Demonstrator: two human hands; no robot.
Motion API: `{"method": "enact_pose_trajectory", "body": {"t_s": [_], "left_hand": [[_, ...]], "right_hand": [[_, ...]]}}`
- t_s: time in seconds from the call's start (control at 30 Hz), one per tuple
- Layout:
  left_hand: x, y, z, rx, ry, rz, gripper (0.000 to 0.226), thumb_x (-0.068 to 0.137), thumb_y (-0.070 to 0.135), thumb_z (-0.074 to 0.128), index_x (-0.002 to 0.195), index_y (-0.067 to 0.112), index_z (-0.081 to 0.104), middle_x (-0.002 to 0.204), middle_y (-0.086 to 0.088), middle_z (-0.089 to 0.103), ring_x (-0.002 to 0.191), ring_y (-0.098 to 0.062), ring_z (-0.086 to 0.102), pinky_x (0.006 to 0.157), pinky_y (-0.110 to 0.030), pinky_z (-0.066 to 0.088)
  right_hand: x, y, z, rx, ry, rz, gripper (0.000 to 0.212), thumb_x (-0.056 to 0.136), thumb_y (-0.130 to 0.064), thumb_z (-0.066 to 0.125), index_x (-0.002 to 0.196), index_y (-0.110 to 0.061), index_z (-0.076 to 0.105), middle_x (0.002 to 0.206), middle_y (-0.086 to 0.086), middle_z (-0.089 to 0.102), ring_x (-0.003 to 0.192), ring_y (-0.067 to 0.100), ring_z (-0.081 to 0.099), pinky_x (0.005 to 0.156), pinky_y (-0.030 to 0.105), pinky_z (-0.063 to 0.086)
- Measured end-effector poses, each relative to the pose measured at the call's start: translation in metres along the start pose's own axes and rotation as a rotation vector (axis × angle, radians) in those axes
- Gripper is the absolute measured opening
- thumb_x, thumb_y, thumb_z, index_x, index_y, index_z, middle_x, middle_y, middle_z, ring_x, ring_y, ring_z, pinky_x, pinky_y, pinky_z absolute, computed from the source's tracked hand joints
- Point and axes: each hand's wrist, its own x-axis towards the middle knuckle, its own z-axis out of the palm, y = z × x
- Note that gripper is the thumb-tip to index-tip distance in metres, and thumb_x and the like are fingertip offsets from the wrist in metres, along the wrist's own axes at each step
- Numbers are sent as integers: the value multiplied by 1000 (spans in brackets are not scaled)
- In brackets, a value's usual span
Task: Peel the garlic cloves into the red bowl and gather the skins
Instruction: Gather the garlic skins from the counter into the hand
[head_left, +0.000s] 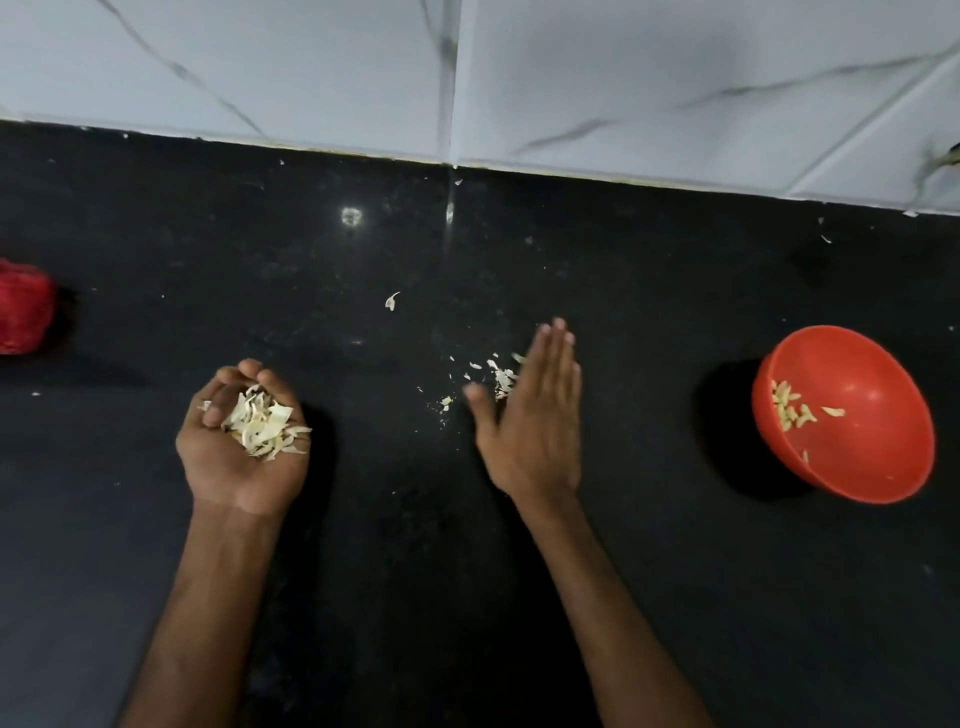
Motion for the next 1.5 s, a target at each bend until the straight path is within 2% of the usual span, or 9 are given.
{"method": "enact_pose_trajectory", "body": {"t_s": [0.17, 0.33, 0.43, 0.57, 0.87, 1.13, 1.3, 1.4, 1.5], "left_hand": [[-5, 11, 4, -5, 3, 21, 26, 81, 4, 51, 58, 12, 60, 46, 9, 46, 65, -8, 68, 64, -19, 57], [-9, 8, 4, -8, 2, 18, 29, 82, 5, 52, 55, 13, 56, 46, 9, 46, 64, -8, 67, 61, -20, 57], [-10, 1, 3, -3, 23, 7, 33, 83, 4, 51, 52, 14, 52, 47, 9, 47, 63, -9, 68, 59, -21, 57], [-16, -8, 1, -13, 42, -14, 33, 83, 5, 53, 53, 16, 48, 48, 9, 48, 63, -9, 68, 59, -21, 57], [-38, -20, -8, 14, 86, -60, 39, 85, 8, 52, 48, 17, 44, 49, 10, 49, 61, -7, 67, 60, -19, 57], [-46, -34, -21, 3, 112, -138, 50, 99, 16, 48, 49, 15, 48, 52, 9, 52, 63, -11, 69, 59, -24, 59], [-43, -50, -26, 33, 98, -185, 53, 100, 16, 45, 47, 14, 44, 67, 0, 66, 73, -19, 75, 63, -31, 61], [-40, -59, -31, 93, 74, -230, 59, 99, 19, 44, 41, 14, 42, 84, -5, 73, 81, -23, 76, 67, -34, 62], [-41, -64, -36, 176, 28, -263, 57, 96, 20, 44, 40, 15, 45, 84, -2, 72, 80, -21, 75, 72, -31, 62]], "right_hand": [[55, -72, 21, 7, -85, -296, 108, 87, -81, 15, 159, -2, 3, 168, 14, -1, 155, 25, -2, 126, 37, 0], [67, -78, 29, 61, -88, -615, 63, 105, -45, 37, 152, -2, 36, 161, 13, 31, 151, 26, 23, 124, 38, 23], [57, -63, 35, 172, 28, -721, 35, 100, -10, 57, 132, 2, 60, 137, 12, 57, 132, 25, 48, 106, 33, 48], [34, -32, 30, 154, 111, -748, 31, 85, 7, 71, 115, -1, 70, 117, 6, 64, 112, 20, 57, 81, 28, 58], [-15, 25, 7, 39, 156, -651, 37, 89, 4, 62, 125, -4, 68, 128, 5, 65, 121, 23, 57, 93, 30, 55], [-32, 47, -15, -29, 171, -675, 38, 86, -5, 39, 101, -5, 74, 97, 3, 68, 94, 17, 49, 51, 32, 56], [-29, 9, -36, 356, 310, -363, 32, 78, 14, 58, 93, -7, 78, 91, 3, 70, 89, 18, 62, 79, 27, 55], [-59, -42, -50, 545, 239, -521, 22, 84, 4, 61, 93, -8, 78, 92, 4, 72, 87, 20, 65, 81, 27, 54], [-79, -66, -38, 431, 172, -706, 20, 87, -2, 57, 92, -7, 76, 91, 5, 72, 83, 23, 66, 67, 35, 58]]}}
